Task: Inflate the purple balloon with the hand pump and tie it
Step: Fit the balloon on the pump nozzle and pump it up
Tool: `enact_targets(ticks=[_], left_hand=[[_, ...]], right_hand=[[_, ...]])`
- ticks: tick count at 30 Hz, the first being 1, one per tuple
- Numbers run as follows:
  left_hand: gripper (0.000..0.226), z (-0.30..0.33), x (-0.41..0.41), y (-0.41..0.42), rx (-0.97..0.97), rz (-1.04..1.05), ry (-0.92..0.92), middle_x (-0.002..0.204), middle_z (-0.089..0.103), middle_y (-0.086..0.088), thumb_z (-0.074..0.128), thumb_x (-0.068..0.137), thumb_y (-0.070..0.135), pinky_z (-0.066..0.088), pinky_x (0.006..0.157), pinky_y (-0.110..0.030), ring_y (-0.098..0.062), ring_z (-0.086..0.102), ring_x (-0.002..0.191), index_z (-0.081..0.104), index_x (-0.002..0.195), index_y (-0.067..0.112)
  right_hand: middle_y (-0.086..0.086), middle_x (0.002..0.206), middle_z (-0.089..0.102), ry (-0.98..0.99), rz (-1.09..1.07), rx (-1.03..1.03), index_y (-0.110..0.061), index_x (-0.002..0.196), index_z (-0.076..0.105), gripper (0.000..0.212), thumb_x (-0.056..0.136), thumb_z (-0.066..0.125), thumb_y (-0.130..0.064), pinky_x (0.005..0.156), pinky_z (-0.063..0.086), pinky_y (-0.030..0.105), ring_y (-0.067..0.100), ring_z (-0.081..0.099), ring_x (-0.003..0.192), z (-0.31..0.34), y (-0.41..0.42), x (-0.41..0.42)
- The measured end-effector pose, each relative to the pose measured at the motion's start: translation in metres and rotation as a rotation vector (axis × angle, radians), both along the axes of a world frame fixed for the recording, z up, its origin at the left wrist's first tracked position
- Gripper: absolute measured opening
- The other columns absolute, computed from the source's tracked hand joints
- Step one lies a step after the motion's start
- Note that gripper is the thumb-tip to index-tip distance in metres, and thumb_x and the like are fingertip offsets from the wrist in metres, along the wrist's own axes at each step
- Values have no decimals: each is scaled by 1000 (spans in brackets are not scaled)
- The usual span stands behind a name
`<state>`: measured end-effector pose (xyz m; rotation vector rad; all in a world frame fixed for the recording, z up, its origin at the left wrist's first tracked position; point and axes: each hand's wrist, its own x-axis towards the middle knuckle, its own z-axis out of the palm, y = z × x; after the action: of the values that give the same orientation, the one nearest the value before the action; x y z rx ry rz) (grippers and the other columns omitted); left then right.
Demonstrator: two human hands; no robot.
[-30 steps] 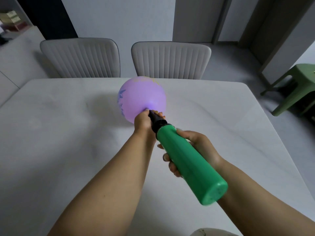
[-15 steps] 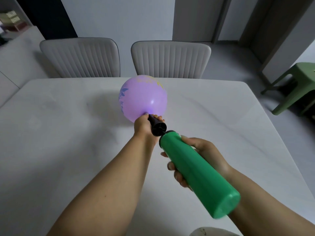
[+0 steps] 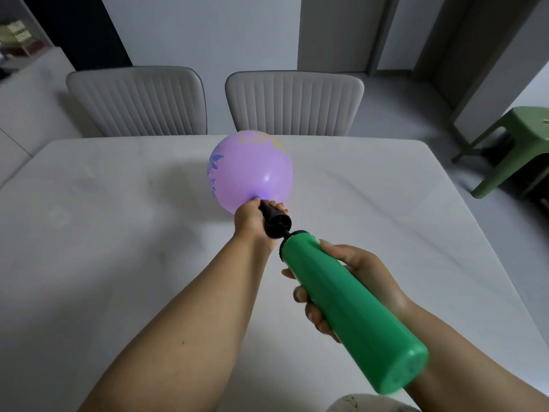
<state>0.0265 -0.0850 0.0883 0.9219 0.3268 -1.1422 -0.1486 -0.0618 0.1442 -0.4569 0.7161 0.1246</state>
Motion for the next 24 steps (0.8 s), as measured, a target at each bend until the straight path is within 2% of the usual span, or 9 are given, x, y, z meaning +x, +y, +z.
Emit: enact_targets(ticks=[5,10,14,17,21,24], left_hand=[[38,-2,-6,6,20,-58,-4,41,46,-2,31,99,18,39,54,-23,-16,42,50,38,62,11],[38,3,-1,5,-13,-7,-26,60,38,-3,29,100,16,39,55,-23,-16,39,50,38,63,12],[38,5,3,8,-7,-5,-29,61,42,-4,29,100,17,42,50,-20,-16,43,47,41,65,11],[38,8,-5,5,-18,-9,-4,62,40,-4,29,101,18,39,54,-24,-16,40,53,38,64,12],[41,8,-11,7,9,-65,-31,45,46,-3,30,100,21,38,51,-21,-16,45,42,38,61,11],[39,8,-8,7,0,-45,-37,57,41,-3,30,101,19,37,53,-23,-16,41,48,37,63,12]], right_hand=[[17,68,61,23,-21,-67,1,100,58,47,77,52,-39,47,53,26,29,61,46,-12,-10,30],[15,70,61,-2,-34,-11,-1,99,62,47,75,56,-41,49,53,27,28,61,48,-10,1,8],[16,69,61,-20,8,-6,-2,95,65,46,72,55,-40,46,50,27,29,60,45,1,8,-14],[16,66,61,8,-3,-28,-2,92,64,43,75,52,-39,47,50,26,28,60,45,4,2,0],[17,68,61,23,-43,-97,1,105,57,48,80,50,-39,47,52,26,29,61,46,-5,-6,25],[16,68,61,6,-61,-62,0,103,59,48,79,51,-40,47,53,26,28,61,46,-7,-1,21]])
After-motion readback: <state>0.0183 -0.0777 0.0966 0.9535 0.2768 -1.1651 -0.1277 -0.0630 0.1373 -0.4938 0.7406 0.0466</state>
